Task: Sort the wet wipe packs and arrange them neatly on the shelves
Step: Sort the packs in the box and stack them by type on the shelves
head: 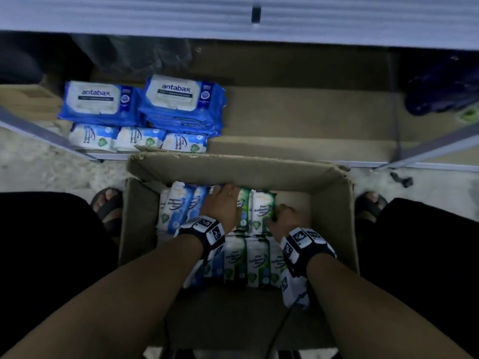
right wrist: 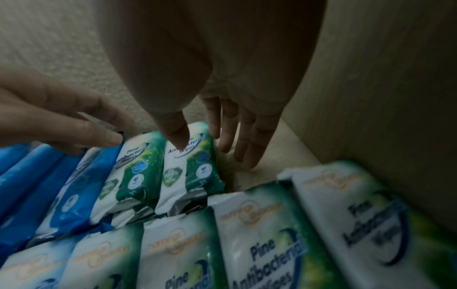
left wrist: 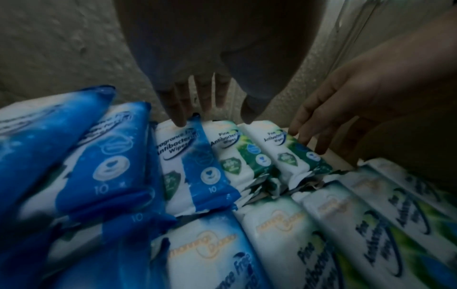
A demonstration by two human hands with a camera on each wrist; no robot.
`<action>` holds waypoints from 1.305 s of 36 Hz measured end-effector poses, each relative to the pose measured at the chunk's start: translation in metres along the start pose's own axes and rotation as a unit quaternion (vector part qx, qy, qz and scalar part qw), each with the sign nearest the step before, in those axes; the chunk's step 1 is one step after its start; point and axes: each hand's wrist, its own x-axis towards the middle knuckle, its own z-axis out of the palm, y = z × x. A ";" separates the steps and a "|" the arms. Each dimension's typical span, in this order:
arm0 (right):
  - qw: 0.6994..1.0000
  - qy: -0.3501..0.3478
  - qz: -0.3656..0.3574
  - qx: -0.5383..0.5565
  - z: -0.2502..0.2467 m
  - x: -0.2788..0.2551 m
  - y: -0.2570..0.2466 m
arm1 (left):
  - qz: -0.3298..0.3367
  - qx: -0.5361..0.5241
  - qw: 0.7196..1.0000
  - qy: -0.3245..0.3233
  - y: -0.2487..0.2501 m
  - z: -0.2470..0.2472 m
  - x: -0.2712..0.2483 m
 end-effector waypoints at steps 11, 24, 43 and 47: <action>0.974 0.024 0.069 0.215 0.019 0.013 -0.013 | 0.005 0.083 0.996 0.014 -0.010 0.016 0.011; 0.960 0.010 0.051 0.274 0.025 0.017 -0.002 | -0.014 0.104 0.994 0.007 -0.006 0.018 0.020; 0.930 0.020 0.082 0.358 0.028 0.022 0.019 | -0.025 0.018 0.992 -0.125 -0.001 0.012 0.034; 0.924 0.002 0.073 0.376 0.025 0.022 0.022 | -0.026 0.014 0.993 -0.117 -0.002 0.011 0.037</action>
